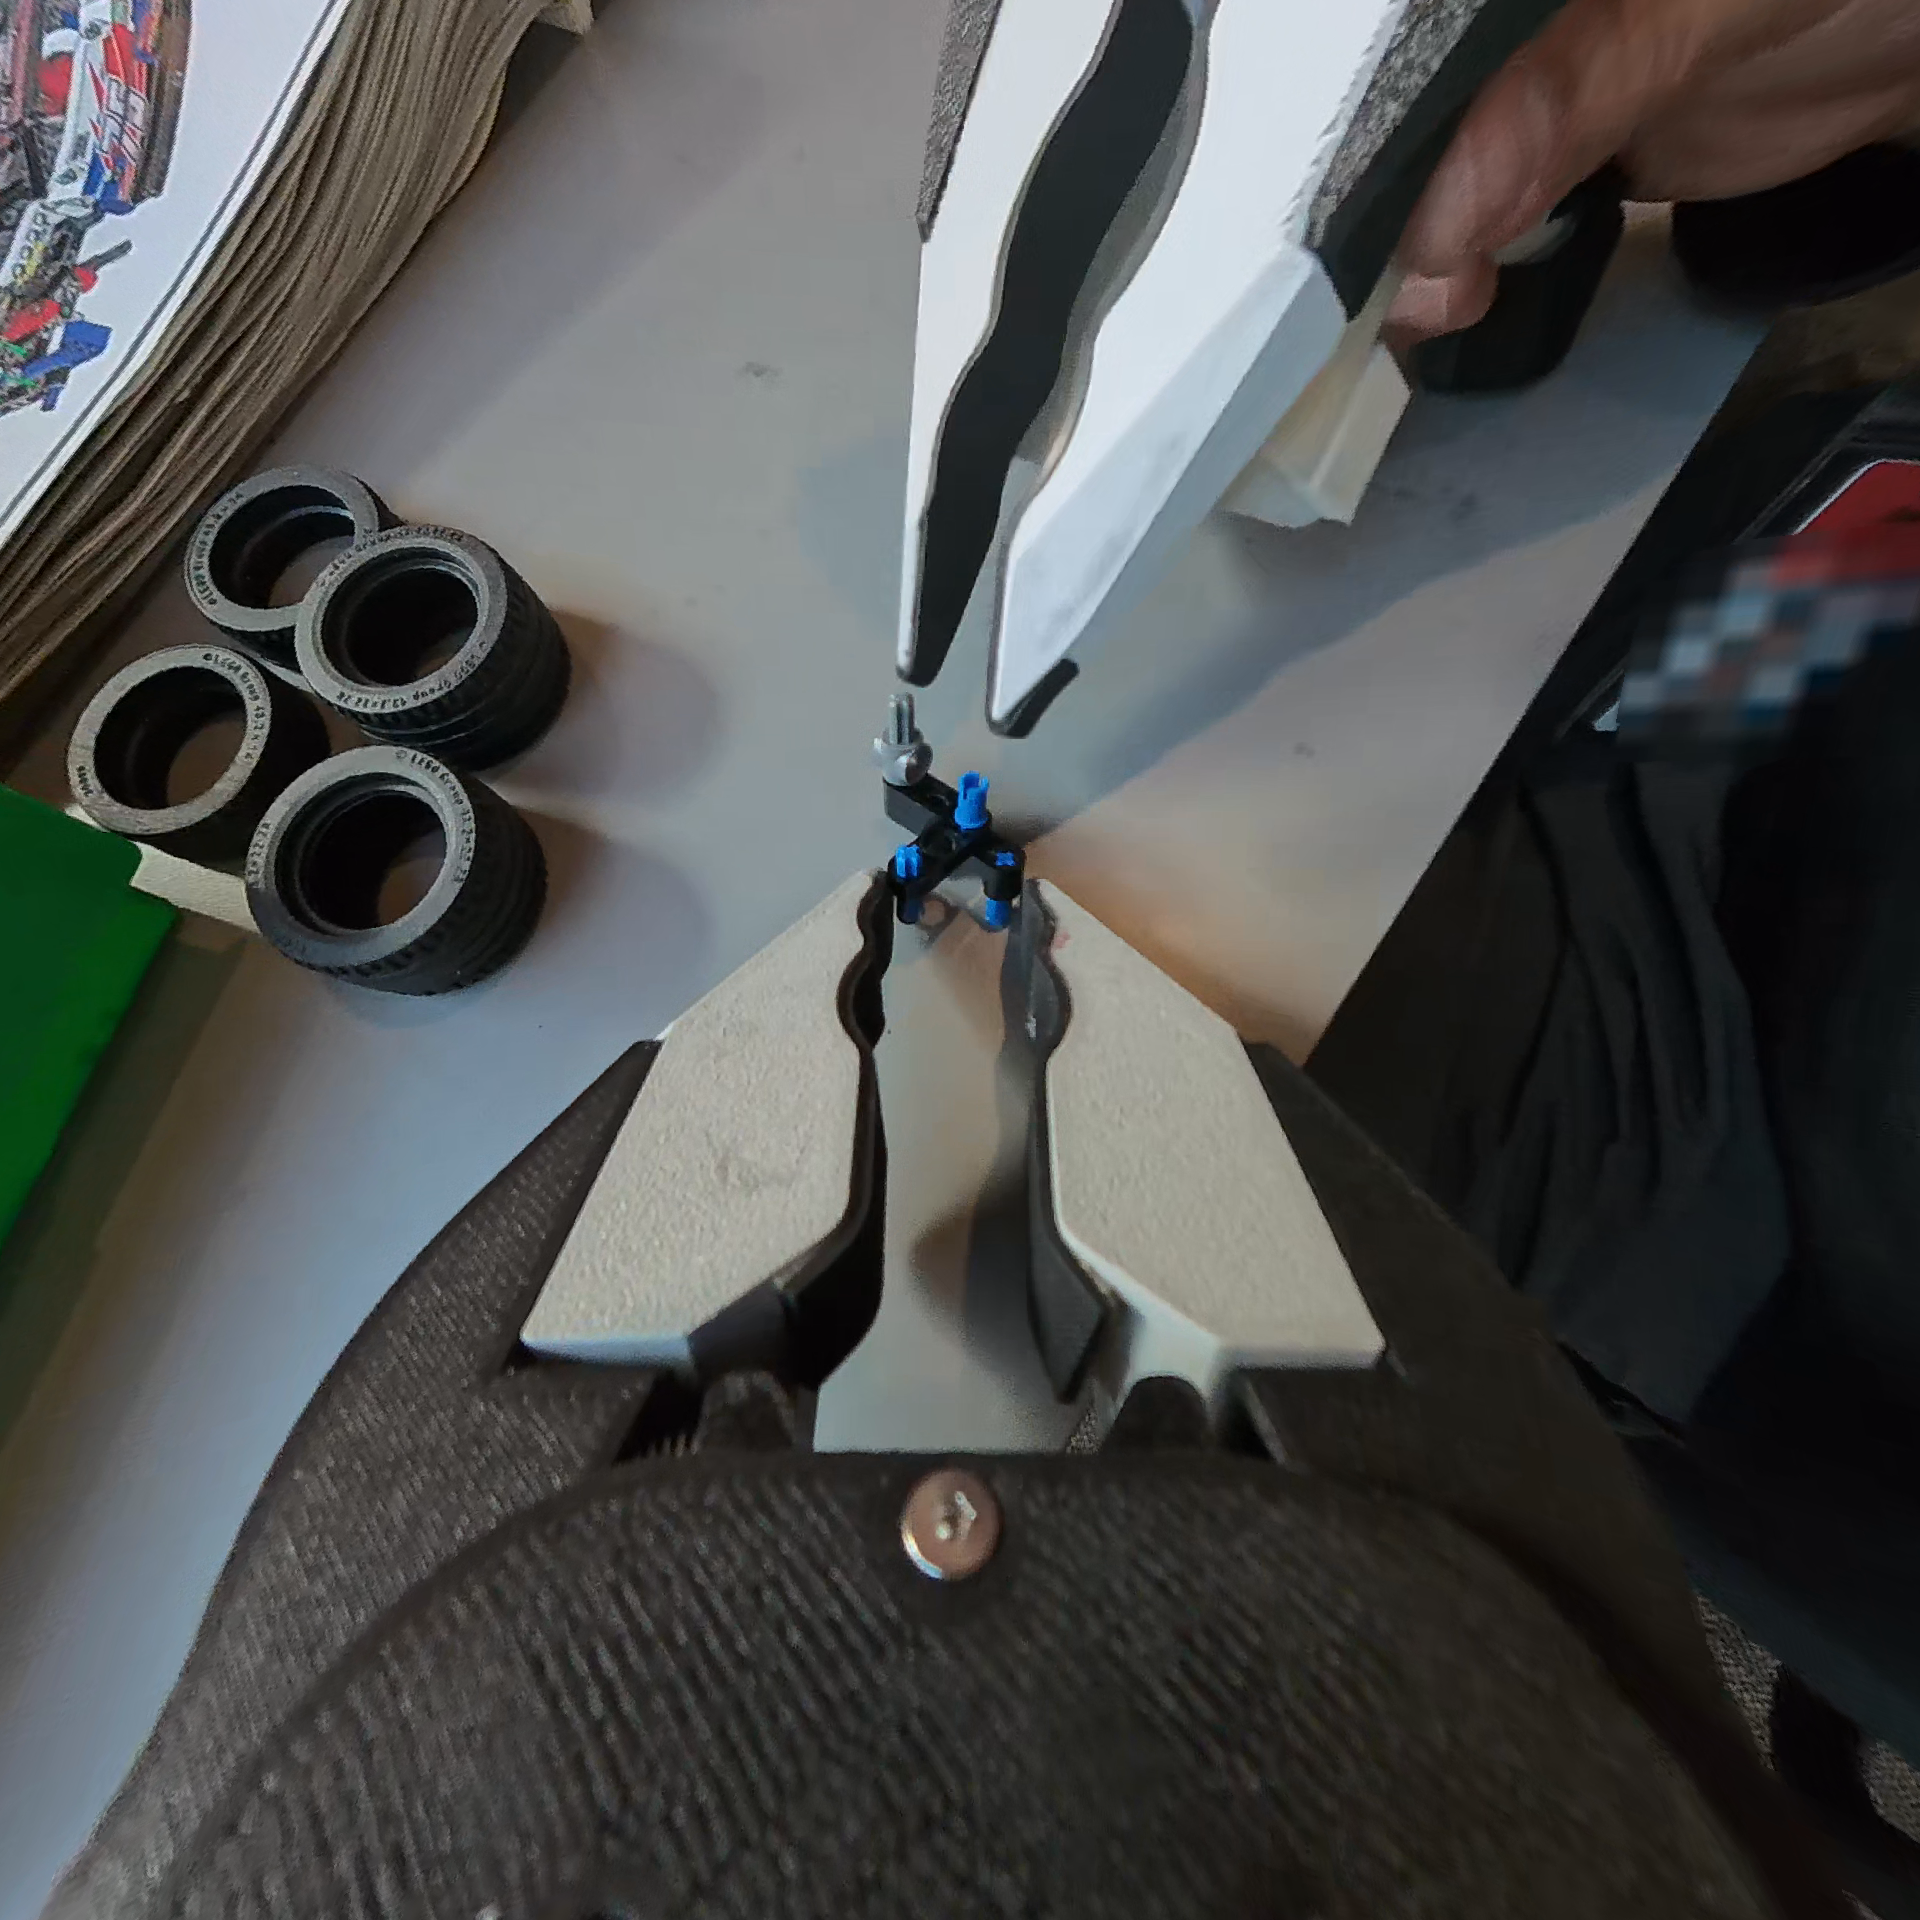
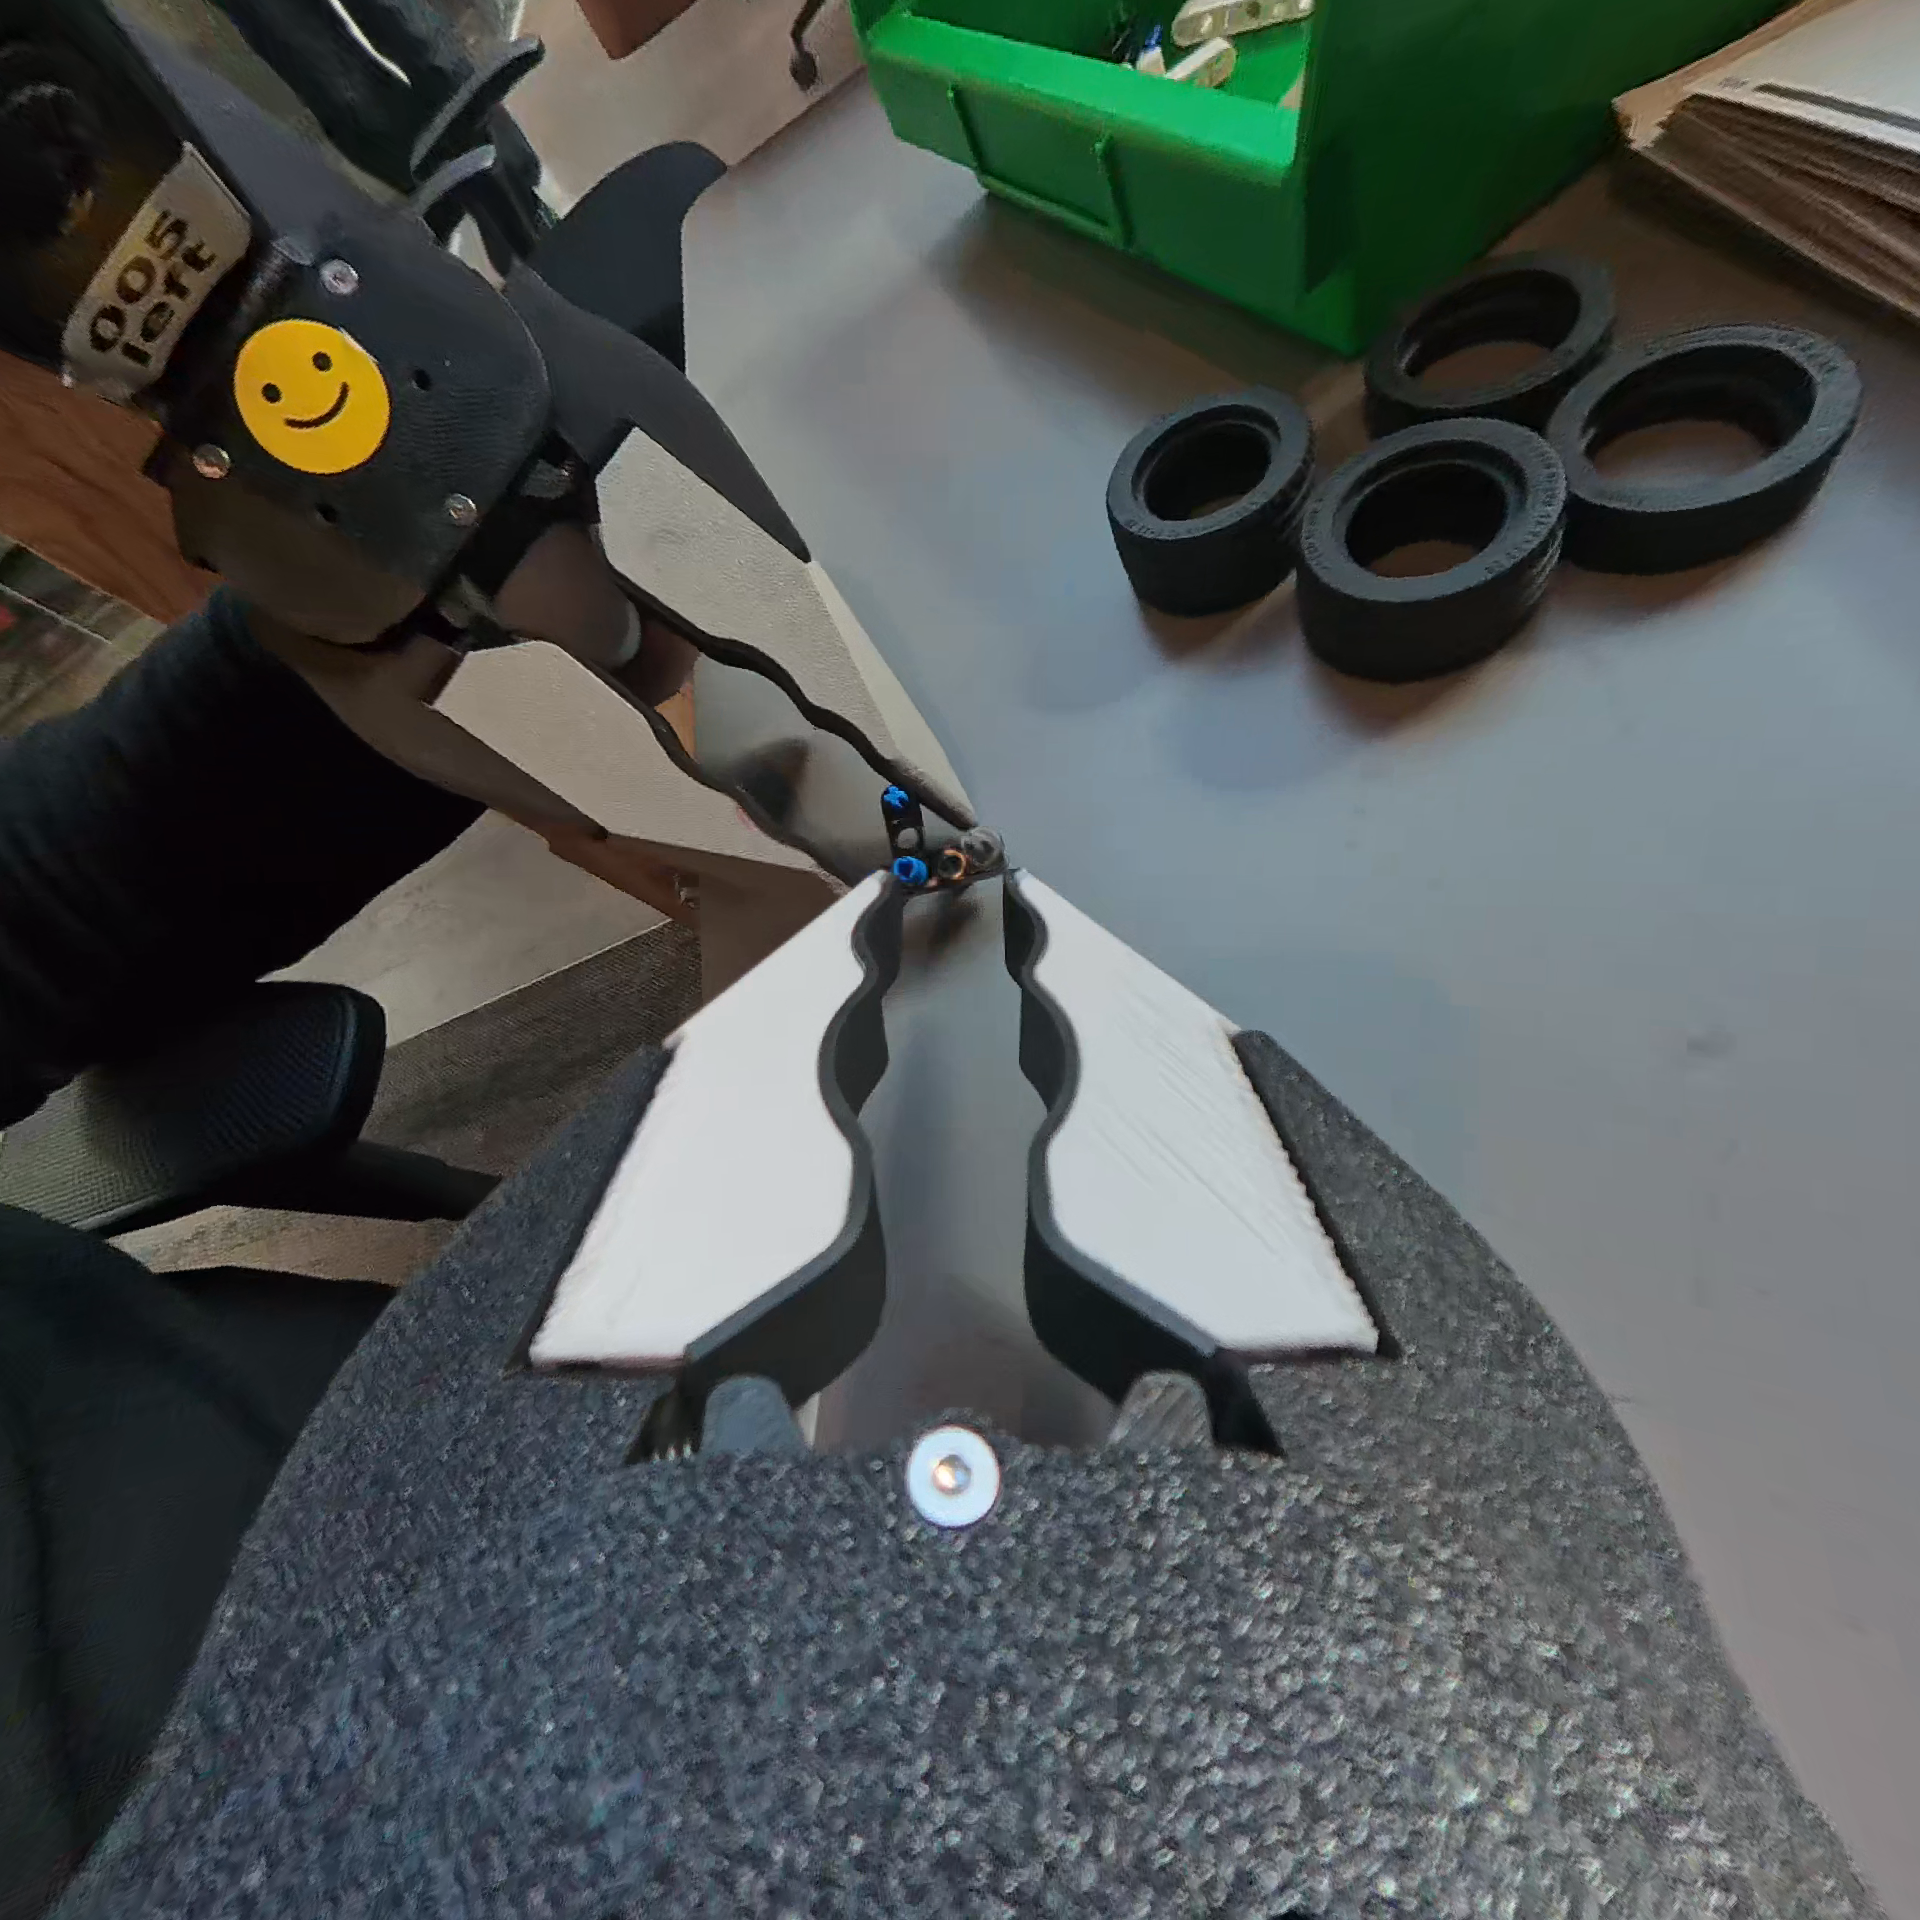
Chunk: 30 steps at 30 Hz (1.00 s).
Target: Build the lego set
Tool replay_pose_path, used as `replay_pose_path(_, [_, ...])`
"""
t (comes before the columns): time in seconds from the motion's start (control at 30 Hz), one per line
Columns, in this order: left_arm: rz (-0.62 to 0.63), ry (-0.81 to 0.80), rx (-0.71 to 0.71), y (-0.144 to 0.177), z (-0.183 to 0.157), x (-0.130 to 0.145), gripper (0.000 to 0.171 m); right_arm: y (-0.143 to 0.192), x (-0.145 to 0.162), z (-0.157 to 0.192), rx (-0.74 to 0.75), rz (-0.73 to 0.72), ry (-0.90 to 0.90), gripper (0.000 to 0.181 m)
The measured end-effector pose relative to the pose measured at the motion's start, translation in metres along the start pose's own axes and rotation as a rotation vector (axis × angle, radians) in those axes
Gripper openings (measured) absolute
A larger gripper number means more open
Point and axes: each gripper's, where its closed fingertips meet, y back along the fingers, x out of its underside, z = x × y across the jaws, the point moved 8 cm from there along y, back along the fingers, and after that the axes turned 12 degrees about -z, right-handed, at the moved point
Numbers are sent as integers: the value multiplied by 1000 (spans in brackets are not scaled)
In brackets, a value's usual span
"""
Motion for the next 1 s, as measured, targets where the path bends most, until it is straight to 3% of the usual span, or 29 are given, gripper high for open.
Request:
replay_pose_path(0.3, [71, -192, -56, -1, -13, -7, 20, -7, 2, 2, 54, 55, 102, 3])
replay_pose_path(0.6, [108, -176, -49, 4, -12, -7, 27, -12, 8, 4, 88, 126, 171, 3])
replay_pose_path(0.9, [67, -123, 2, 5, -5, -13, 39, -14, 10, 4, 90, 154, 173, 2])
replay_pose_path(1.0, [104, -118, 44, -3, 4, -11, 33, -14, 11, 5, 72, 160, 174, 3])
